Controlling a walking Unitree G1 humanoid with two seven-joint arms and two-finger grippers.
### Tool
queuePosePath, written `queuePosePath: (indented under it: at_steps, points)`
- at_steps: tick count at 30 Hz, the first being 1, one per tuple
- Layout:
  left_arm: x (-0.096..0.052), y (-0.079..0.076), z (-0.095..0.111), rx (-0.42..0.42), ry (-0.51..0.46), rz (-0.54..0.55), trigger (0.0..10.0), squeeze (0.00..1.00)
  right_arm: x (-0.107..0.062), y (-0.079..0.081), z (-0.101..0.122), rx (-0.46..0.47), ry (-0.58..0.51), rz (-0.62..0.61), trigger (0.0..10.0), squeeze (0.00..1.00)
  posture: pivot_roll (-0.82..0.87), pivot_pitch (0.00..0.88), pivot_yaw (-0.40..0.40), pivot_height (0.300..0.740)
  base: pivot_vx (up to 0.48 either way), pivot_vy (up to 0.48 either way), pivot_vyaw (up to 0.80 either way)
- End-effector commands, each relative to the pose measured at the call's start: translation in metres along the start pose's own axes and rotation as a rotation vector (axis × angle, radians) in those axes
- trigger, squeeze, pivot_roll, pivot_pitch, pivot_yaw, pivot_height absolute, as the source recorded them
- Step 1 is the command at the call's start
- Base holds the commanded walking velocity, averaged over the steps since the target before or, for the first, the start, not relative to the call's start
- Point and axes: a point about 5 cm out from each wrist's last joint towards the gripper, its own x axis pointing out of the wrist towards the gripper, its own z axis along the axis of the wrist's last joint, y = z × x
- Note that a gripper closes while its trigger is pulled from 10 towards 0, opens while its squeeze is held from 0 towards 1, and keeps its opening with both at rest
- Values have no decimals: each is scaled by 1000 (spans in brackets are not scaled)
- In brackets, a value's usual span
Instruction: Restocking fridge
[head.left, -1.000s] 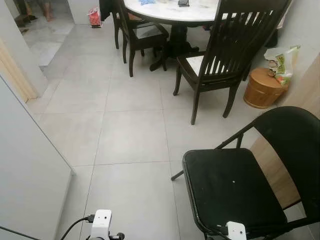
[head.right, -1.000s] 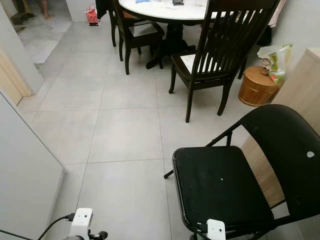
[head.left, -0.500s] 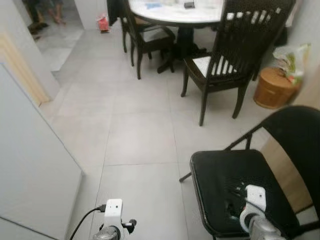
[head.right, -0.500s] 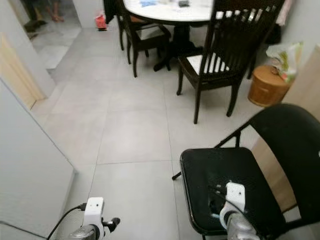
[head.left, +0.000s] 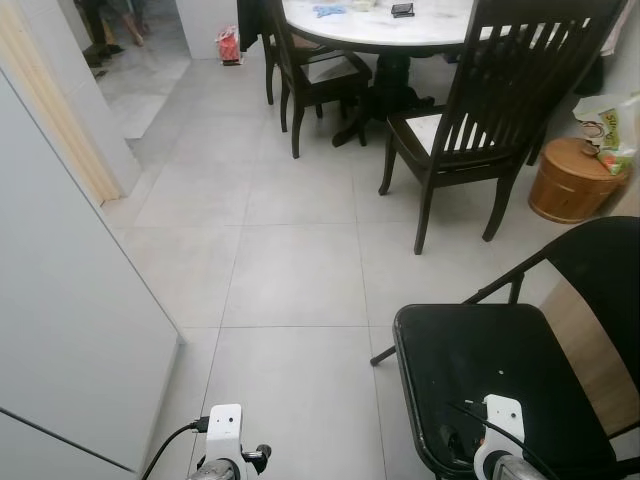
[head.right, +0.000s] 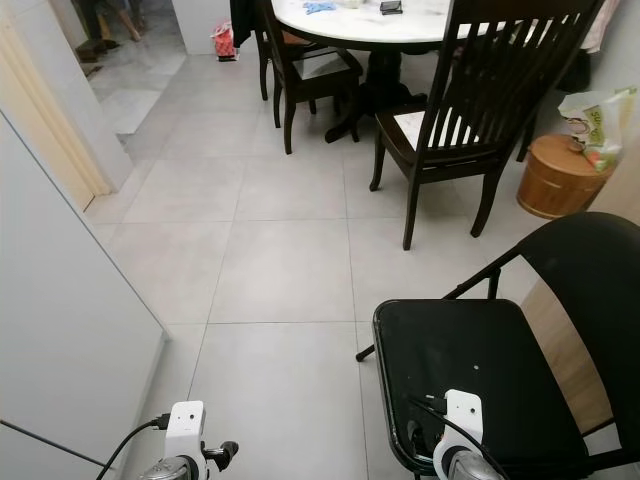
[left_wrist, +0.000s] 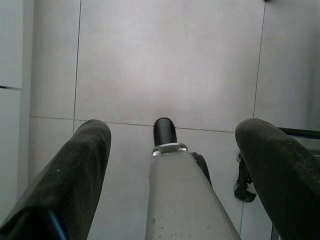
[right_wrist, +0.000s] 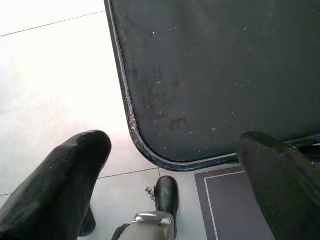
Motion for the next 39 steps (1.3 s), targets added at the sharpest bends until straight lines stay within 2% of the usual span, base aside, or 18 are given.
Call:
queuePosePath:
  at_steps: [1,4,6,13,39]
  points:
    - [0,1,0,-3,7,9,10000,0,0,-1,6,-10,-21,-10,10000,0,-39,0,58,740,0,0,0]
    - [0,0,1,-7,6,9,10000,0,0,-2,7,-24,-25,-11,10000,0,-56,0,49,740,0,0,0]
    - [0,-1,0,-13,6,8,10000,0,0,-3,9,-39,-32,-16,10000,0,-53,0,52,740,0,0,800]
    - [0,-1,2,-6,4,5,10000,0,0,-2,9,1,-40,-24,10000,0,-58,0,60,740,0,0,800]
    - [1,-1,2,-2,7,2,10000,0,0,-2,9,-8,-33,-20,10000,0,-56,0,59,740,0,0,800]
